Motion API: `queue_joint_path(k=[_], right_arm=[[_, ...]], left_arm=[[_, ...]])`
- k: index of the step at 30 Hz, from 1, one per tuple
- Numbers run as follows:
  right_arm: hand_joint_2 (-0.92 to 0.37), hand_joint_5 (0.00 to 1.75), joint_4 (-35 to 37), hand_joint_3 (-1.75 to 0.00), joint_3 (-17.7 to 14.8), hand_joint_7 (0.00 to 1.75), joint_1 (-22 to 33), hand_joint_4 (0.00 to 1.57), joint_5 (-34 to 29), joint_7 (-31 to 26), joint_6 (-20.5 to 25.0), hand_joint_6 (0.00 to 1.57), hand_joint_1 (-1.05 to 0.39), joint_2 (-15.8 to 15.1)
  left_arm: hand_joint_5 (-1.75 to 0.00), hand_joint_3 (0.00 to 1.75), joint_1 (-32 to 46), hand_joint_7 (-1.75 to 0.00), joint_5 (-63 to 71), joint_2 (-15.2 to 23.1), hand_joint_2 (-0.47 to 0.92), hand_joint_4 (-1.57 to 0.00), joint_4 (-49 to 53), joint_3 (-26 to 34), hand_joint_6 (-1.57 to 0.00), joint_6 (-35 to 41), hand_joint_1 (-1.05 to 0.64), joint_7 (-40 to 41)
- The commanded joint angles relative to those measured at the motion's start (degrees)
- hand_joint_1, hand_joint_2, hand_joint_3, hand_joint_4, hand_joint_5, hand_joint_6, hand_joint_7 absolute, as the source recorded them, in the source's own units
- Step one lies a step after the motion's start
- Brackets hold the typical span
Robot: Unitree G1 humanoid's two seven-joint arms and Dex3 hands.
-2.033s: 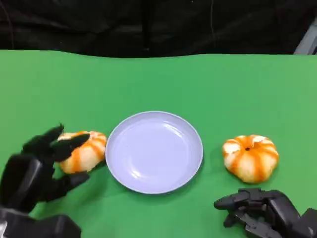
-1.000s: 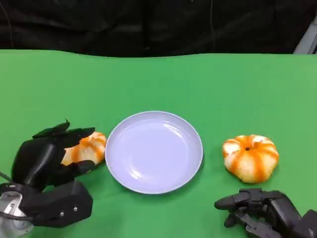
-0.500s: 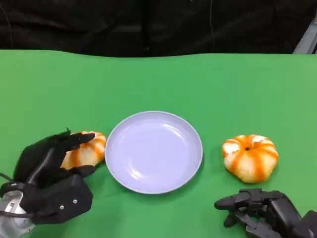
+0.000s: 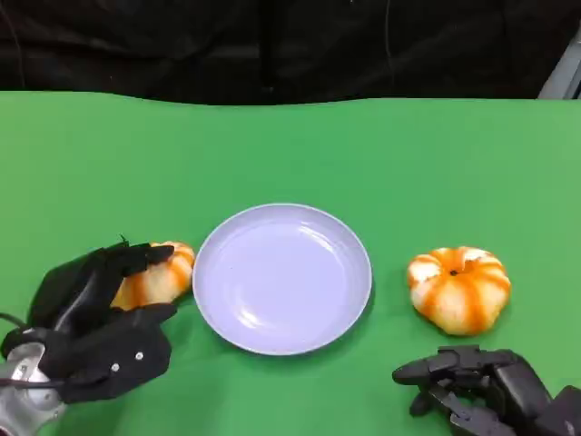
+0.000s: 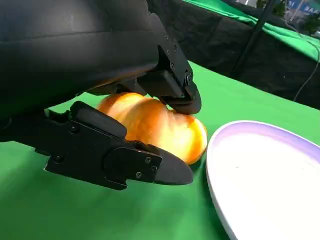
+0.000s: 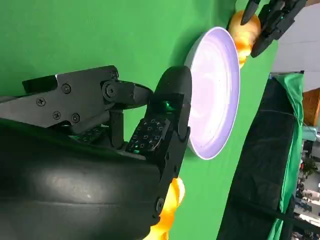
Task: Grasp the bread from the table and place it into the plate.
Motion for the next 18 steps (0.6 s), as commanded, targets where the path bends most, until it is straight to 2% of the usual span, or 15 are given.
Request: queue_joint_path(k=[1, 9, 10, 13, 18], right_arm=[[-0.92, 1.1, 0.0, -0.39, -0.4, 0.24, 0.3, 0.81, 0.1, -0.3, -0.3, 1.13, -0.06, -0.7], [-0.92, 1.11, -0.5, -0.39, -0.4, 0.24, 0.5, 0.82, 0.7, 0.0, 0.9, 1.13, -0.06, -0.5], [-0.92, 1.1, -0.5, -0.39, -0.4, 0.24, 0.5, 0.81, 0.7, 0.0, 0.8, 1.13, -0.06, -0.5], [-0.92, 1.11, -0.7, -0.39, -0.5, 0.24, 0.6, 0.81, 0.7, 0.0, 0.9, 1.13, -0.06, -0.5], [-0.92, 1.1, -0.9, -0.39, -0.5, 0.24, 0.6, 0.8, 0.7, 0.0, 1.0, 1.13, -0.05, -0.7]], left_arm=[[0.0, 0.15, -0.7, 0.0, -0.7, 0.0, 0.92, -0.44, 1.0, 0.1, -0.67, 1.4, -0.59, -1.0], [0.0, 0.04, -0.8, 0.0, -1.7, -0.3, 0.91, -0.42, 1.1, 0.5, -0.64, 2.0, -0.27, -3.4], [0.0, 0.03, -0.8, 0.0, -2.0, -0.4, 0.9, -0.43, 1.1, 0.5, -0.64, 2.1, -0.16, -3.7], [-0.01, 0.04, -0.8, 0.0, -2.3, -0.3, 0.92, -0.44, 1.1, 0.3, -0.63, 2.6, 0.0, -4.7], [-0.01, 0.13, -0.9, 0.0, -1.3, 0.0, 0.92, -0.47, 0.7, -0.9, -0.63, 3.8, 0.04, -5.2]])
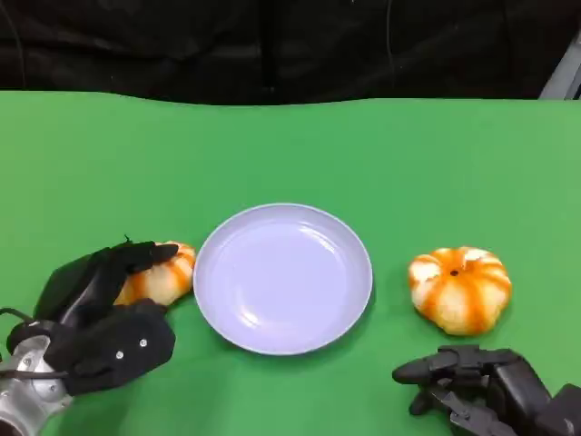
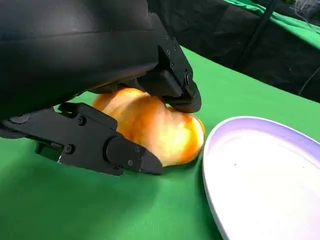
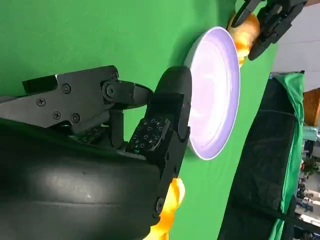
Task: Grasp the bread from the table and place it into the plate.
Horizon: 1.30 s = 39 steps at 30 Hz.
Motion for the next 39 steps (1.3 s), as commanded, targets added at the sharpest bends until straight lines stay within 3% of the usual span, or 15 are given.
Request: queue_joint_path(k=[1, 13, 15, 16, 18, 19, 20, 22, 23, 25, 27, 32, 39], right_arm=[[-0.92, 1.1, -0.4, -0.39, -0.5, 0.24, 0.6, 0.8, 0.5, 0.0, 0.3, 1.13, -0.05, -0.7], [-0.92, 1.12, -0.6, -0.4, -0.5, 0.24, 0.8, 0.81, 0.7, 0.1, 0.4, 1.13, -0.04, -0.6], [-0.92, 1.12, -0.4, -0.4, -0.5, 0.24, 0.7, 0.81, 0.5, -0.1, 0.1, 1.13, -0.03, -0.6], [-0.92, 1.12, -0.4, -0.4, -0.5, 0.24, 0.7, 0.81, 0.4, -0.1, 0.1, 1.13, -0.04, -0.6], [-0.92, 1.12, -0.3, -0.4, -0.6, 0.24, 0.7, 0.81, 0.6, 0.0, 0.1, 1.13, -0.04, -0.6], [-0.92, 1.13, -0.2, -0.4, -0.6, 0.24, 0.7, 0.81, 0.6, 0.1, 0.0, 1.13, -0.04, -0.6], [-0.92, 1.13, -0.1, -0.4, -0.6, 0.24, 0.6, 0.81, 0.6, 0.1, 0.0, 1.13, -0.04, -0.6], [-0.92, 1.13, -0.1, -0.41, -0.6, 0.24, 0.6, 0.81, 0.7, 0.2, 0.0, 1.13, -0.04, -0.6], [-0.92, 1.13, -0.1, -0.41, -0.6, 0.24, 0.6, 0.81, 0.7, 0.2, 0.0, 1.13, -0.04, -0.6], [-0.92, 1.13, -0.1, -0.41, -0.6, 0.24, 0.5, 0.8, 0.7, 0.2, 0.0, 1.13, -0.04, -0.6], [-0.92, 1.13, -0.3, -0.41, -0.6, 0.24, 0.6, 0.8, 0.5, 0.0, 0.2, 1.13, -0.04, -0.7], [-0.92, 1.13, -0.6, -0.41, -0.6, 0.24, 0.7, 0.8, 0.5, 0.1, 0.3, 1.13, -0.05, -0.8], [-0.92, 1.14, 0.1, -0.41, -0.7, 0.24, 0.6, 0.8, 0.9, 0.5, 0.1, 1.13, -0.05, -0.6]], left_arm=[[-0.01, 0.15, -0.2, 0.0, 1.0, 0.9, 0.92, -0.48, 0.4, -1.2, -0.63, 2.1, 0.03, -1.3], [-0.04, 0.19, 0.0, -0.02, 0.6, 1.0, 0.92, -0.57, 0.3, -1.4, -0.69, 2.4, 0.0, -1.7], [-0.09, 0.18, 0.1, -0.05, 0.1, 0.7, 0.92, -0.8, 0.4, -0.9, -0.85, 2.1, 0.0, -0.9], [-0.16, 0.21, 0.1, -0.1, -0.1, 0.5, 0.92, -1.05, 0.4, -0.7, -1.04, 2.0, -0.01, -0.6], [-0.22, 0.25, 0.1, -0.13, -0.9, 0.1, 0.92, -1.22, 0.7, -0.1, -1.19, 2.5, -0.02, -0.7], [-0.57, 0.25, 0.1, -0.13, -1.5, -0.3, 0.92, -1.15, 0.8, 0.5, -1.26, 2.9, -0.04, -0.9], [-1.11, 0.23, 0.1, -0.17, -2.0, -0.5, 0.92, -0.95, 0.8, 0.9, -1.3, 3.3, -0.05, -1.0], [-1.39, 0.22, 0.0, -0.25, -2.6, -0.8, 0.92, -0.84, 0.8, 1.2, -1.29, 3.8, -0.06, -1.1], [-1.52, 0.21, 0.0, -0.51, -2.6, -0.9, 0.92, -0.77, 0.7, 1.2, -1.16, 4.0, -0.06, -1.1], [-1.58, 0.21, 0.0, -0.93, -2.6, -1.0, 0.92, -0.73, 0.6, 1.3, -0.95, 4.3, -0.06, -0.9], [-1.69, 0.23, 0.0, -1.19, -2.7, -1.1, 0.92, -0.69, 0.5, 1.4, -0.82, 4.3, -0.05, -0.9], [-1.74, 0.27, 0.1, -1.34, -3.7, -1.3, 0.92, -0.64, 0.5, 1.9, -0.73, 4.3, -0.05, -1.3], [-1.72, 0.27, 0.3, -1.33, -3.4, -1.2, 0.92, -0.65, 0.4, 1.6, -0.71, 4.1, -0.04, 0.1]])
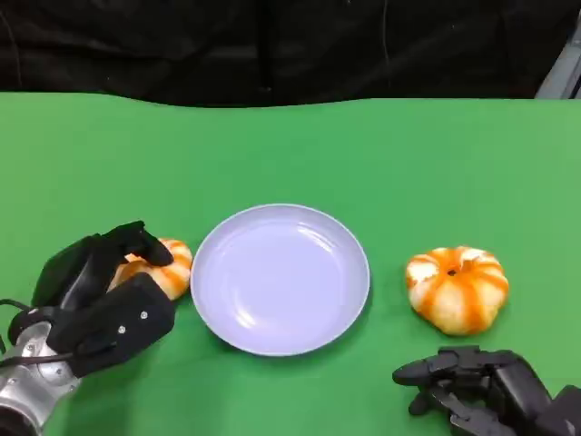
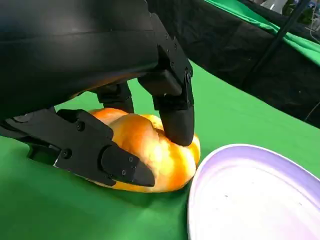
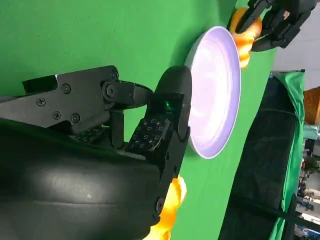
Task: Grasp the bread from the table and place it into the plate.
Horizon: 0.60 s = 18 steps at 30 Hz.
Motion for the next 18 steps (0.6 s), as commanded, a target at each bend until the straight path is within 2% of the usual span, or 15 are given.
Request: queue_joint_path(k=[1, 15, 16, 17, 18], right_arm=[[-0.92, 1.14, 0.3, -0.41, -0.6, 0.24, 0.3, 0.8, 0.8, 0.1, 0.0, 1.13, -0.05, -0.6], [-0.92, 1.14, 0.4, -0.41, -0.7, 0.25, 0.3, 0.8, 0.8, 0.1, -0.1, 1.13, -0.05, -0.6], [-0.92, 1.14, 0.4, -0.41, -0.7, 0.25, 0.2, 0.8, 0.6, -0.1, -0.1, 1.13, -0.05, -0.7], [-0.92, 1.14, 0.2, -0.4, -0.6, 0.25, 0.3, 0.79, 0.5, -0.1, 0.1, 1.13, -0.05, -0.8], [-0.92, 1.14, 0.0, -0.4, -0.6, 0.24, 0.5, 0.79, 0.5, 0.0, 0.3, 1.13, -0.05, -0.8]], left_arm=[[-1.72, 0.27, 1.5, -1.33, 0.5, 0.1, 0.92, -0.65, 0.8, -0.3, -0.71, 0.6, -0.04, -0.1], [-1.72, 0.27, 1.5, -1.34, 0.3, 0.1, 0.92, -0.64, 0.8, -0.4, -0.71, 0.6, -0.04, 0.1], [-1.72, 0.27, 1.8, -1.34, 1.3, 0.2, 0.92, -0.64, 0.1, -0.4, -0.7, 0.3, -0.04, 4.9], [-1.63, 0.22, 2.3, -1.21, 2.8, 0.5, 0.9, -0.65, -1.1, -0.6, -0.75, -0.2, -0.03, 10.4], [-1.65, 0.15, 2.7, -1.18, 3.9, 0.7, 0.89, -0.61, -1.9, -0.8, -0.77, -0.7, 0.0, 14.5]])
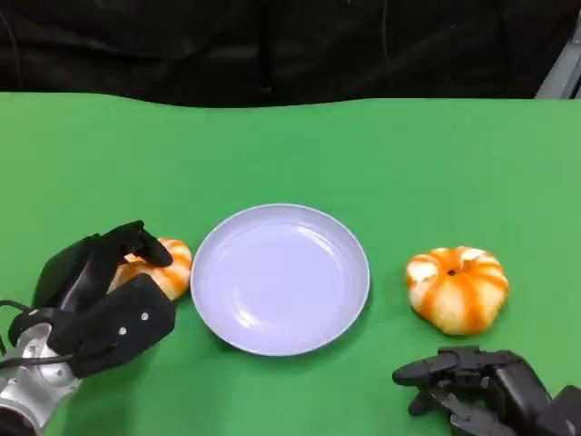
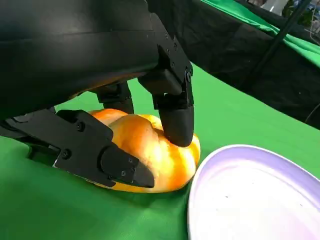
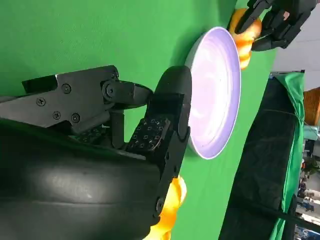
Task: Grasp the bread from the table and place it into the plate.
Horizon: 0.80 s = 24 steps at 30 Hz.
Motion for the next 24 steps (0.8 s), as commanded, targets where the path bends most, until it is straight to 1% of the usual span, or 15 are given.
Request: queue_joint_path(k=[1, 5, 8, 14, 20, 22, 24], right_arm=[[-0.92, 1.13, 0.0, -0.4, -0.5, 0.24, 0.5, 0.79, 0.5, 0.0, 0.2, 1.13, -0.05, -0.8], [-0.92, 1.14, 0.0, -0.4, -0.6, 0.24, 0.5, 0.79, 0.6, 0.0, 0.2, 1.13, -0.04, -0.7], [-0.92, 1.14, 0.1, -0.4, -0.5, 0.25, 0.5, 0.79, 0.5, -0.1, 0.3, 1.13, -0.03, -0.7], [-0.92, 1.15, 0.4, -0.4, -0.5, 0.25, 0.3, 0.79, 0.3, -0.2, 0.2, 1.13, -0.04, -0.7], [-0.92, 1.14, 0.8, -0.4, -0.6, 0.25, 0.0, 0.79, 0.8, 0.3, 0.1, 1.13, -0.04, -0.8], [-0.92, 1.15, 0.7, -0.4, -0.6, 0.25, 0.0, 0.8, 0.4, 0.0, 0.1, 1.13, -0.05, -0.8], [-0.92, 1.15, 0.7, -0.4, -0.6, 0.25, 0.0, 0.79, 0.5, 0.1, 0.2, 1.13, -0.05, -0.8]], left_arm=[[-1.66, 0.13, 2.8, -1.18, 4.3, 1.0, 0.89, -0.6, -2.3, -0.7, -0.77, -1.3, 0.01, 15.1], [-1.66, 0.09, 2.8, -1.17, 5.7, 1.1, 0.9, -0.59, -2.0, -1.2, -0.78, -2.2, 0.02, 17.8], [-1.6, 0.06, 2.8, -1.09, 5.6, 1.1, 0.91, -0.63, -1.9, -0.9, -0.82, -2.2, 0.01, 18.1], [-1.62, 0.04, 2.9, -1.06, 5.5, 1.3, 0.91, -0.62, -1.8, -0.7, -0.83, -3.3, 0.02, 19.3], [-1.54, 0.07, 3.5, -1.04, 5.4, 1.4, 0.92, -0.66, -2.8, -0.6, -0.85, -6.7, 0.02, 20.2], [-1.46, 0.12, 4.0, -0.96, 6.0, 1.8, 0.91, -0.7, -3.6, -0.9, -0.88, -8.8, 0.02, 20.9], [-1.43, 0.14, 4.4, -0.92, 6.7, 2.1, 0.91, -0.72, -4.6, -1.1, -0.91, -10.3, 0.01, 22.1]])
